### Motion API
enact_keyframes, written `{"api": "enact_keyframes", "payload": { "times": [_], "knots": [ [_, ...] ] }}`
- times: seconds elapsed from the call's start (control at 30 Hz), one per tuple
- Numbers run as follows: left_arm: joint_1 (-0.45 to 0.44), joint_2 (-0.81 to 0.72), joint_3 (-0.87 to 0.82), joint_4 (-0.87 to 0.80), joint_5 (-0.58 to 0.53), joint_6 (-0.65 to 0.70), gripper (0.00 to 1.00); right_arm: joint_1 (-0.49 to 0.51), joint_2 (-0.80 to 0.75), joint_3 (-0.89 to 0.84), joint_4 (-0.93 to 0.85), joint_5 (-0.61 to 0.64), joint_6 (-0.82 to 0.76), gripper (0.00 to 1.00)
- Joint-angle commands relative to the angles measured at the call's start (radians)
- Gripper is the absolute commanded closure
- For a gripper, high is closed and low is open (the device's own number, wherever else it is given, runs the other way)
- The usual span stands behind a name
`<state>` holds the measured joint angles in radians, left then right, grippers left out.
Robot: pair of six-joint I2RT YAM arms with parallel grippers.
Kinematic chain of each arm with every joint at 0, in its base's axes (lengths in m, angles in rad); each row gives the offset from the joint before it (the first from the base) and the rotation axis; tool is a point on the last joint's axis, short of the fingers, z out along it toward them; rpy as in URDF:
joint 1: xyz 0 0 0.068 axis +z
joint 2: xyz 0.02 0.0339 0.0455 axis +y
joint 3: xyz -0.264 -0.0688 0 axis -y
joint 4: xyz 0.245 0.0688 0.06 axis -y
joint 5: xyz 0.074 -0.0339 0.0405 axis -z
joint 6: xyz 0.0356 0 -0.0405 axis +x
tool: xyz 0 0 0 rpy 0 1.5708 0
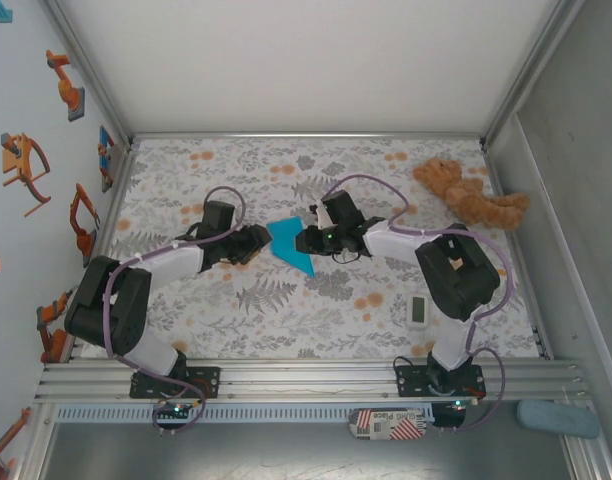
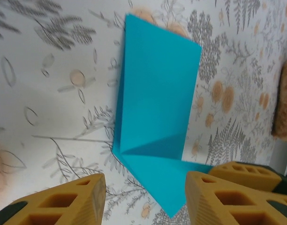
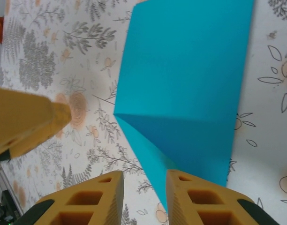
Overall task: Fold a paper plane with a square sheet of paper (pick it up from the middle)
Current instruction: Third fold the triangle at the center of the table, then fourth fold the wing at the center of the table.
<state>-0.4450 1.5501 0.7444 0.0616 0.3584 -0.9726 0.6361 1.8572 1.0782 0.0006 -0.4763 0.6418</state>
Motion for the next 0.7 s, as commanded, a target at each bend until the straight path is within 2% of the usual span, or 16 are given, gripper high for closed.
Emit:
{"api": "enact_keyframes", "payload": {
  "times": [0.0,0.27,0.43,0.67],
  "knots": [
    [-0.031,0.019,0.001,0.061,-0.01,-0.067,0.5,-0.006,0.038,0.031,0.006,0.031,0.022,0.73],
    [-0.069,0.137,-0.002,0.192,0.025,-0.167,0.53,-0.019,0.084,0.041,-0.005,0.038,0.022,0.77],
    [-0.07,0.164,0.012,0.193,0.026,-0.169,0.58,-0.029,0.099,0.034,0.0,0.029,0.023,0.79],
    [-0.07,0.191,0.019,0.202,0.034,-0.169,0.59,-0.033,0.101,0.023,0.012,0.021,0.025,0.8]
  ]
}}
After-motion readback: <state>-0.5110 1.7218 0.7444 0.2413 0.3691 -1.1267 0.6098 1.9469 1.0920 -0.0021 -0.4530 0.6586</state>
